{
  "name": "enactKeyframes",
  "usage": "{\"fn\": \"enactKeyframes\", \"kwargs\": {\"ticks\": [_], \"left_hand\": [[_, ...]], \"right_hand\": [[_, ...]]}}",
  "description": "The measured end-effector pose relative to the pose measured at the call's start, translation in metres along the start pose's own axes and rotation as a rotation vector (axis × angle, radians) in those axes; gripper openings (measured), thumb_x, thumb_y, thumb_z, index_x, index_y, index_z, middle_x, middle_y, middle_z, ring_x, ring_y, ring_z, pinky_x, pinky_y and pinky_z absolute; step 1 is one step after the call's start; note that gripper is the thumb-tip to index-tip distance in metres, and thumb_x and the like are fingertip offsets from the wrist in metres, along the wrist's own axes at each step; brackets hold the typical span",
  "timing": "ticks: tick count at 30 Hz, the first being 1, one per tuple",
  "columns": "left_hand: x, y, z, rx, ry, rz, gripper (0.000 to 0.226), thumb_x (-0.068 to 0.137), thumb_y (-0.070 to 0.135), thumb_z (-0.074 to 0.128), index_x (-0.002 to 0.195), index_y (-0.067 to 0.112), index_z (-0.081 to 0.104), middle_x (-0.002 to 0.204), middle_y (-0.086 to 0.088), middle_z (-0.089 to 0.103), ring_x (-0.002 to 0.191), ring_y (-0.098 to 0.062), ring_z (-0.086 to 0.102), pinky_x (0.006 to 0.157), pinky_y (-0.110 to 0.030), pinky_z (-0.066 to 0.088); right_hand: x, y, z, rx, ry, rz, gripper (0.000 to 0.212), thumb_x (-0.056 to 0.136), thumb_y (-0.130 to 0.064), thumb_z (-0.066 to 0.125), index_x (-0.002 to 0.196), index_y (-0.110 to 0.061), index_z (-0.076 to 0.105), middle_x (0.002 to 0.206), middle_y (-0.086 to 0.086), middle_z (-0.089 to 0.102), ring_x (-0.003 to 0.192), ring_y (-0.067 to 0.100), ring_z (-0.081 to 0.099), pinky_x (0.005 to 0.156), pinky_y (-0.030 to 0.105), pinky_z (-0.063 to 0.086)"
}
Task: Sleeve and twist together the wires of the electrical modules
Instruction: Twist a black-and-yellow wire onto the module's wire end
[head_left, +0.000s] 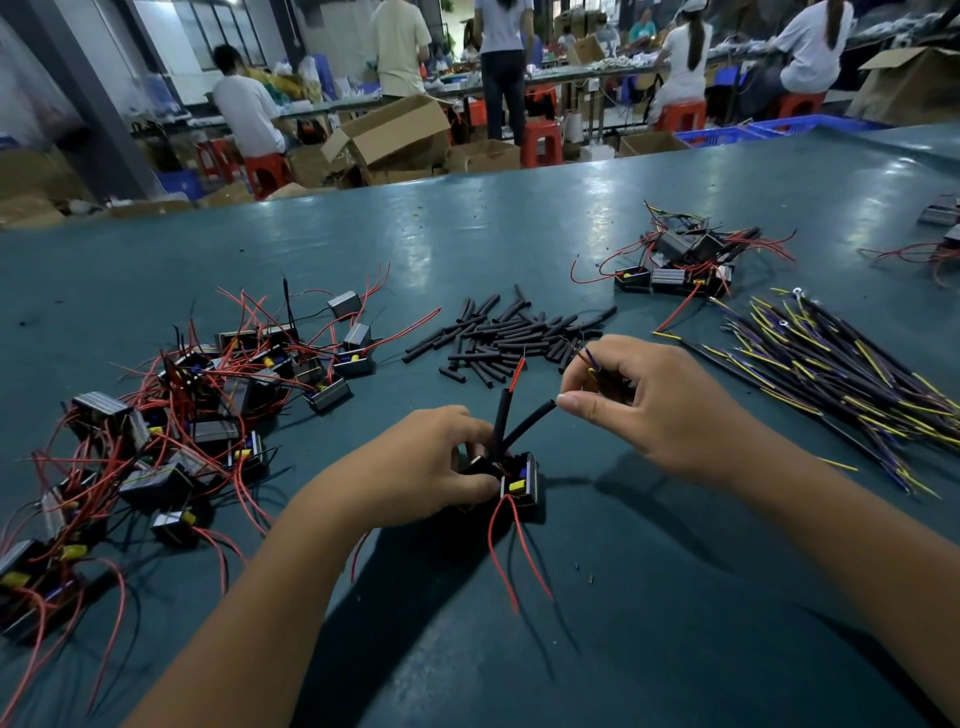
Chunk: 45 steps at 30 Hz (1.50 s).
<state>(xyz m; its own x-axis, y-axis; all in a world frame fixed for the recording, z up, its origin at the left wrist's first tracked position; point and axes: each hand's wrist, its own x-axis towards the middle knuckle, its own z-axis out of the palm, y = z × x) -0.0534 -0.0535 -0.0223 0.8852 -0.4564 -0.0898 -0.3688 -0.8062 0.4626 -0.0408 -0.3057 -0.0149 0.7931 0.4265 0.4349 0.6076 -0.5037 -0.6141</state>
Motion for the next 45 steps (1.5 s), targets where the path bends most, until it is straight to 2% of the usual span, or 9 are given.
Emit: {"fn": "enactKeyframes", "kwargs": {"ticks": [7, 11, 15, 18, 24, 29, 33, 37, 45], "left_hand": [[-0.007, -0.002, -0.008, -0.257, -0.07, -0.037, 0.025, 0.084, 0.041, 0.078, 0.104, 0.041, 0.063, 0.087, 0.028, 0.062, 0.071, 0.0, 0.06, 0.062, -0.012, 0.046], [-0.005, -0.001, -0.01, -0.303, 0.152, 0.057, 0.024, 0.087, 0.036, 0.076, 0.106, 0.041, 0.062, 0.09, 0.028, 0.058, 0.074, 0.001, 0.054, 0.067, -0.016, 0.046], [-0.003, 0.001, -0.005, -0.439, 0.1, 0.136, 0.017, 0.088, 0.03, 0.077, 0.101, 0.033, 0.067, 0.075, 0.015, 0.055, 0.066, -0.006, 0.049, 0.064, -0.02, 0.042], [0.0, 0.003, 0.0, -0.531, 0.071, 0.196, 0.014, 0.086, 0.025, 0.078, 0.1, 0.026, 0.074, 0.091, 0.0, 0.056, 0.076, -0.017, 0.054, 0.072, -0.029, 0.048], [0.005, 0.004, 0.008, -0.614, 0.09, 0.192, 0.019, 0.079, 0.028, 0.079, 0.098, 0.023, 0.08, 0.107, 0.014, 0.066, 0.098, -0.038, 0.062, 0.085, -0.05, 0.055], [0.006, 0.006, 0.008, -0.571, 0.092, 0.18, 0.023, 0.078, 0.041, 0.079, 0.099, 0.031, 0.077, 0.089, -0.026, 0.063, 0.065, -0.021, 0.047, 0.063, -0.032, 0.041], [0.006, 0.007, 0.01, -0.559, 0.135, 0.161, 0.019, 0.079, 0.038, 0.08, 0.095, 0.029, 0.077, 0.088, -0.02, 0.063, 0.065, -0.02, 0.053, 0.063, -0.033, 0.045], [0.007, 0.01, 0.011, -0.536, 0.179, 0.154, 0.016, 0.077, 0.037, 0.08, 0.091, 0.029, 0.078, 0.101, 0.017, 0.061, 0.076, -0.018, 0.061, 0.072, -0.032, 0.057], [0.003, 0.015, 0.008, -0.443, 0.209, 0.142, 0.021, 0.08, 0.046, 0.075, 0.097, 0.034, 0.075, 0.094, 0.016, 0.055, 0.078, -0.01, 0.056, 0.072, -0.028, 0.055]], "right_hand": [[0.001, 0.003, 0.001, -0.008, 0.019, -0.009, 0.011, 0.089, -0.028, 0.071, 0.082, -0.027, 0.063, 0.078, -0.009, 0.058, 0.064, 0.018, 0.052, 0.063, 0.033, 0.045], [0.0, 0.003, 0.001, -0.027, 0.029, -0.012, 0.011, 0.089, -0.028, 0.072, 0.082, -0.029, 0.063, 0.079, -0.012, 0.057, 0.065, 0.014, 0.052, 0.06, 0.023, 0.042], [0.001, 0.003, 0.002, -0.036, 0.036, -0.002, 0.011, 0.089, -0.028, 0.072, 0.081, -0.028, 0.063, 0.077, -0.012, 0.057, 0.064, 0.012, 0.051, 0.059, 0.021, 0.041], [0.0, 0.005, 0.004, -0.063, 0.04, 0.005, 0.011, 0.09, -0.028, 0.071, 0.082, -0.027, 0.063, 0.076, -0.01, 0.057, 0.064, 0.011, 0.051, 0.059, 0.019, 0.039], [0.001, 0.011, 0.006, -0.037, 0.029, 0.034, 0.008, 0.09, -0.027, 0.071, 0.086, -0.027, 0.064, 0.078, -0.007, 0.06, 0.066, 0.013, 0.053, 0.063, 0.026, 0.044], [0.004, 0.016, 0.0, 0.182, 0.038, 0.128, 0.013, 0.093, -0.027, 0.065, 0.104, -0.025, 0.058, 0.089, -0.008, 0.066, 0.079, 0.012, 0.059, 0.074, 0.025, 0.047], [0.008, 0.012, -0.012, 0.221, 0.043, 0.131, 0.01, 0.101, -0.019, 0.051, 0.101, -0.028, 0.055, 0.095, -0.006, 0.071, 0.072, 0.002, 0.054, 0.07, 0.023, 0.041], [0.008, 0.009, -0.021, 0.112, 0.029, 0.089, 0.006, 0.098, -0.024, 0.058, 0.096, -0.027, 0.063, 0.087, -0.011, 0.068, 0.075, 0.007, 0.058, 0.074, 0.025, 0.047], [0.003, 0.003, -0.017, 0.013, 0.036, 0.055, 0.013, 0.094, -0.026, 0.065, 0.104, -0.034, 0.064, 0.082, -0.014, 0.068, 0.077, 0.007, 0.063, 0.072, 0.022, 0.049]]}}
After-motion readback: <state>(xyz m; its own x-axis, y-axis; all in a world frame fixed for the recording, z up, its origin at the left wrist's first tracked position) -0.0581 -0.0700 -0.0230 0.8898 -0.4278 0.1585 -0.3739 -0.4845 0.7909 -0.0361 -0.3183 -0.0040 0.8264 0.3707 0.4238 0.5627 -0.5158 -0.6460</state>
